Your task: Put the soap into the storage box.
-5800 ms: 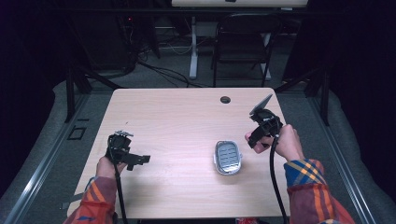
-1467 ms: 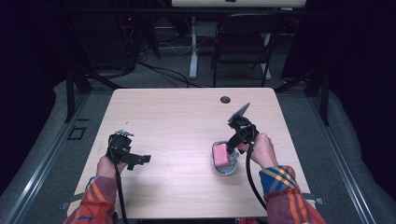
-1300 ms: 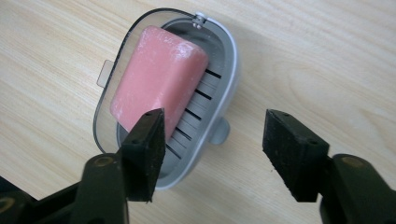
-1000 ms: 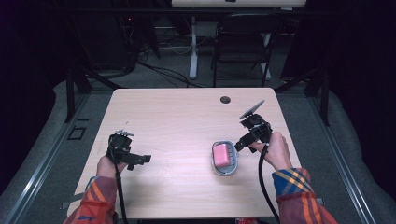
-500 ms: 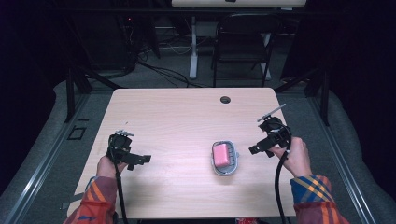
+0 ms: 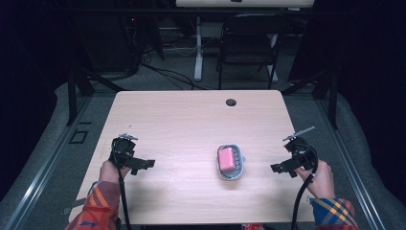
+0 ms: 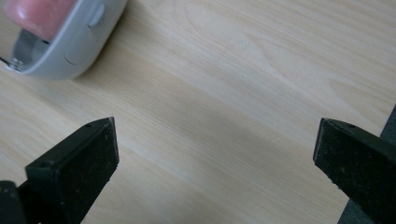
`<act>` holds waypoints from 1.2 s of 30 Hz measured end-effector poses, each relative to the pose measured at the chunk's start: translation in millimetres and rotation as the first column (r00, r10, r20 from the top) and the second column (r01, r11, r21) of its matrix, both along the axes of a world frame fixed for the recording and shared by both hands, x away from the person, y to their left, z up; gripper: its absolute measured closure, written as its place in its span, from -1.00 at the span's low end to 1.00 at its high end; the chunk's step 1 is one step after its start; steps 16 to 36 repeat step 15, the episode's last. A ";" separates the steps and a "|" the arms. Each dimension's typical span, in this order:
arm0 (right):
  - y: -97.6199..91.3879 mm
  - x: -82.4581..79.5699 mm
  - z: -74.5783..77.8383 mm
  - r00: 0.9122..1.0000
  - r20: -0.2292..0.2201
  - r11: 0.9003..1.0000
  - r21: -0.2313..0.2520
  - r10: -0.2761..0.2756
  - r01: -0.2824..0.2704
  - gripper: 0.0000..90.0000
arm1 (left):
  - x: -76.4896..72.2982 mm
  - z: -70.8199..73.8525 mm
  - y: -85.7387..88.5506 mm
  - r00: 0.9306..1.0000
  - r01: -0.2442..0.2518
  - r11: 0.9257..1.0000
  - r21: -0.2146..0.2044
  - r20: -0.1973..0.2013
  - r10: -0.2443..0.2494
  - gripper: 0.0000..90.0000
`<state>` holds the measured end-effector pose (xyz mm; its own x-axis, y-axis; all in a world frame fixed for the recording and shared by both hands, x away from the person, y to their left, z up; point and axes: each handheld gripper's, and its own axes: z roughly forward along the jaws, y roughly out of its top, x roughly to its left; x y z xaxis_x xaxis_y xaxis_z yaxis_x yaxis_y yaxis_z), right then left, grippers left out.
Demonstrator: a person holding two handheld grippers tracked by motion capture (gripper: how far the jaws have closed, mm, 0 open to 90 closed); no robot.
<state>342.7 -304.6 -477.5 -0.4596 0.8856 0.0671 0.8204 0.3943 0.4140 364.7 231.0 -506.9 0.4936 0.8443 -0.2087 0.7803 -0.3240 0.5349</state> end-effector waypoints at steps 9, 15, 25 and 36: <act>-13.4 -12.0 -30.5 1.000 0.009 1.000 0.030 0.001 -0.001 -1.00 | 0.2 0.4 -0.1 1.000 0.013 1.000 0.003 -0.001 -0.013 -1.00; -8.5 -9.5 -36.0 1.000 -0.006 0.999 0.021 0.030 -0.029 -1.00 | 0.2 0.3 -0.7 1.000 0.015 1.000 0.001 -0.003 -0.015 -1.00; -8.5 -9.5 -36.0 1.000 -0.006 0.999 0.021 0.030 -0.029 -1.00 | 0.2 0.3 -0.7 1.000 0.015 1.000 0.001 -0.003 -0.015 -1.00; -8.5 -9.5 -36.0 1.000 -0.006 0.999 0.021 0.030 -0.029 -1.00 | 0.2 0.3 -0.7 1.000 0.015 1.000 0.001 -0.003 -0.015 -1.00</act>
